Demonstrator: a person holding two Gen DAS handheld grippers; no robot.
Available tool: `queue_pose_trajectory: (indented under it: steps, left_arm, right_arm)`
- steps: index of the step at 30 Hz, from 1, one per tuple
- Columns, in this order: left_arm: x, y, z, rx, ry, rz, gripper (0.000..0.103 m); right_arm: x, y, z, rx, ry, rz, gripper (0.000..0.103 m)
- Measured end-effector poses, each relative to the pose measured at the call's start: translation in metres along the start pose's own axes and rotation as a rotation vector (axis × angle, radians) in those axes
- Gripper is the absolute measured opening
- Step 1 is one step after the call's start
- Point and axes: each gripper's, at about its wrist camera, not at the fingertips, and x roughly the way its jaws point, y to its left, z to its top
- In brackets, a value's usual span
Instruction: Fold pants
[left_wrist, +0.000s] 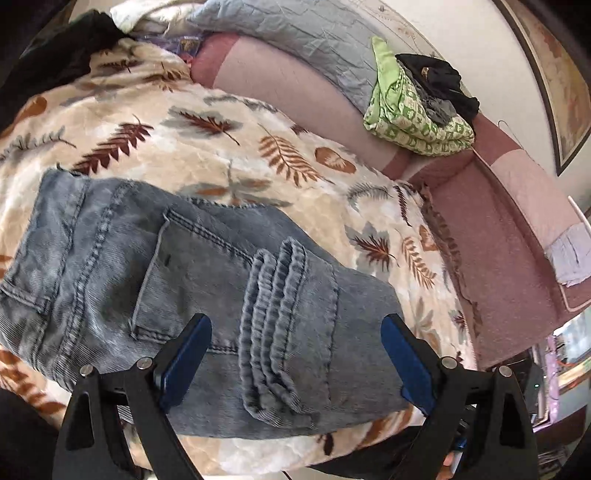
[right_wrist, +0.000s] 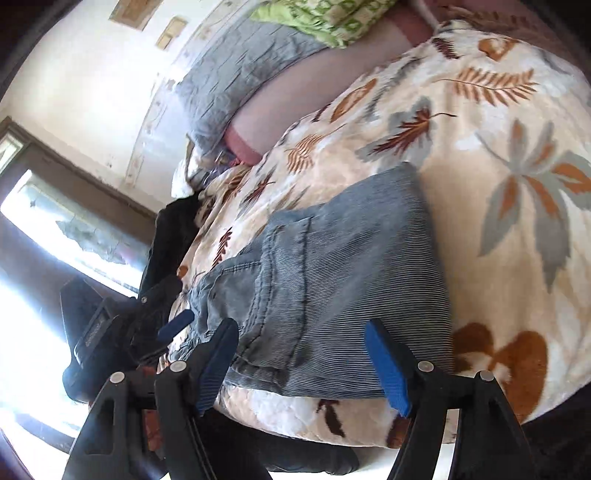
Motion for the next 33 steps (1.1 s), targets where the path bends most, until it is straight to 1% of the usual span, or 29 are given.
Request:
queue_pose_trajectory:
  steps: [2, 3, 4, 5, 7, 8, 9, 12, 13, 14, 18, 19, 20, 21, 22, 23, 25, 27, 28, 30, 31, 32, 33]
  left_arm:
    - [0.004, -0.001, -0.006, -0.039, 0.052, -0.016, 0.092]
    - [0.004, -0.002, -0.010, -0.059, 0.078, -0.039, 0.089]
    - [0.004, -0.006, -0.014, -0.074, 0.104, -0.069, 0.083]
    - [0.005, -0.009, -0.017, -0.093, 0.126, -0.105, 0.082]
    - [0.006, -0.016, -0.022, -0.119, 0.146, -0.156, 0.082]
    - [0.008, -0.020, -0.023, -0.110, 0.144, -0.164, 0.082]
    - [0.012, -0.021, -0.024, -0.105, 0.143, -0.139, 0.082]
    - [0.030, -0.006, -0.033, -0.170, 0.181, -0.053, 0.082]
    - [0.034, 0.000, -0.037, -0.188, 0.184, -0.035, 0.080]
    - [0.037, 0.003, -0.040, -0.190, 0.186, -0.038, 0.078]
    - [0.036, -0.004, -0.043, -0.161, 0.180, -0.008, 0.076]
    - [0.037, -0.006, -0.042, -0.163, 0.181, -0.001, 0.067]
    - [0.039, -0.005, -0.041, -0.166, 0.187, 0.008, 0.049]
    - [0.043, -0.003, -0.041, -0.172, 0.201, 0.023, 0.037]
    - [0.047, 0.000, -0.041, -0.186, 0.216, 0.032, 0.016]
    - [0.050, 0.004, -0.042, -0.201, 0.224, 0.049, 0.012]
    - [0.050, 0.011, -0.047, -0.221, 0.226, 0.049, 0.009]
    - [0.038, 0.009, -0.052, -0.201, 0.197, 0.051, 0.009]
    - [0.027, 0.000, -0.054, -0.158, 0.160, 0.057, 0.009]
    - [0.006, -0.021, -0.063, -0.032, 0.080, 0.089, 0.009]
    - [0.003, -0.025, -0.070, -0.003, 0.070, 0.107, 0.009]
    - [0.008, -0.024, -0.077, -0.001, 0.088, 0.119, 0.009]
    - [0.020, -0.017, -0.079, -0.018, 0.124, 0.128, 0.009]
  right_arm:
    - [-0.004, -0.011, -0.004, 0.025, -0.016, 0.019, 0.074]
    - [-0.004, -0.012, -0.002, 0.032, -0.021, 0.029, 0.074]
    - [-0.004, -0.014, -0.003, 0.038, -0.023, 0.041, 0.074]
    - [-0.003, -0.015, -0.003, 0.045, -0.021, 0.051, 0.074]
    - [-0.002, -0.018, 0.000, 0.048, -0.020, 0.077, 0.074]
    - [-0.002, -0.018, 0.001, 0.046, -0.019, 0.087, 0.074]
    - [-0.003, -0.019, 0.001, 0.047, -0.019, 0.093, 0.074]
    - [-0.002, -0.024, -0.001, 0.064, -0.012, 0.111, 0.074]
    - [-0.004, -0.026, -0.002, 0.069, -0.011, 0.116, 0.074]
    - [-0.005, -0.029, -0.003, 0.071, -0.007, 0.121, 0.074]
    - [-0.005, -0.033, -0.006, 0.079, 0.000, 0.121, 0.074]
    - [-0.005, -0.034, -0.006, 0.080, 0.003, 0.121, 0.074]
    - [-0.004, -0.034, -0.005, 0.082, 0.003, 0.121, 0.074]
    - [-0.004, -0.035, -0.006, 0.085, 0.003, 0.122, 0.074]
    - [-0.004, -0.035, -0.006, 0.087, 0.002, 0.122, 0.074]
    - [-0.005, -0.037, -0.007, 0.088, 0.002, 0.122, 0.074]
    - [-0.004, -0.037, -0.007, 0.091, 0.004, 0.119, 0.074]
    - [-0.003, -0.038, -0.008, 0.092, 0.009, 0.112, 0.074]
    - [-0.002, -0.039, -0.008, 0.097, 0.012, 0.111, 0.074]
    - [-0.002, -0.040, -0.009, 0.105, 0.013, 0.120, 0.074]
    - [-0.002, -0.040, -0.009, 0.105, 0.012, 0.122, 0.074]
    - [-0.002, -0.040, -0.009, 0.104, 0.009, 0.116, 0.074]
    - [-0.002, -0.040, -0.009, 0.105, 0.009, 0.109, 0.074]
